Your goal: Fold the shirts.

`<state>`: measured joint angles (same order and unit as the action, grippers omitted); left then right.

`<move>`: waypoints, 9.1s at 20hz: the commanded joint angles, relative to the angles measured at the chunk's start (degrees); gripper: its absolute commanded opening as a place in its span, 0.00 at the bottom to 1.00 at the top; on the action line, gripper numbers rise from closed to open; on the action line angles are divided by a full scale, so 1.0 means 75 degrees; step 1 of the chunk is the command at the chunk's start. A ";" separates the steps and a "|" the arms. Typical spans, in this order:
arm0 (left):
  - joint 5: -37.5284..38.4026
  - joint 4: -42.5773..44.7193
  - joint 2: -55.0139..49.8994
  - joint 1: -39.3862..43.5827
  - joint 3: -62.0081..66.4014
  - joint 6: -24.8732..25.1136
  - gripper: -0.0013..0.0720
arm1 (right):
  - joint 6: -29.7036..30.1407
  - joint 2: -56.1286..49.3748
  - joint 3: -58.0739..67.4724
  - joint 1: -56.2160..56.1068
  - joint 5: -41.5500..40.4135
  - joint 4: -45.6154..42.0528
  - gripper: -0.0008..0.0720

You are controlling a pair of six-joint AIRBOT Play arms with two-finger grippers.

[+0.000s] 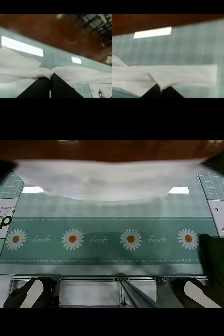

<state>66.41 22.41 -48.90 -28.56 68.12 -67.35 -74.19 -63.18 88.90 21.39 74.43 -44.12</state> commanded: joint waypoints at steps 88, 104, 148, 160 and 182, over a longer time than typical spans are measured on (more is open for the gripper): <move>0.0321 0.3620 -0.1661 -0.0536 -0.6548 -0.0918 0.71 | 0.1507 0.0595 -0.8405 0.1265 -0.1198 0.0694 0.57; -0.0172 0.2923 -0.1754 0.1096 -0.5951 -0.0705 0.04 | -0.0280 0.0294 -0.7968 0.2122 -0.0714 -0.2130 0.57; -0.0254 0.2929 -0.7845 0.2314 0.2792 -0.1649 0.04 | 0.0542 -0.5272 -0.1341 -0.0463 -0.2078 0.0938 0.04; 0.1364 0.4071 -0.6003 0.0947 0.2081 -0.1102 0.71 | 0.0726 -0.3550 -0.1571 0.1580 -0.0303 0.0105 0.57; -0.1122 0.3235 -0.1865 0.1478 -0.3485 -0.0388 0.71 | 0.0699 -0.5397 -0.2672 -0.0154 -0.1920 0.2075 0.58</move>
<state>58.13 47.05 -63.02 -17.52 42.11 -70.28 -67.83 -101.60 65.89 23.00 59.81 -29.63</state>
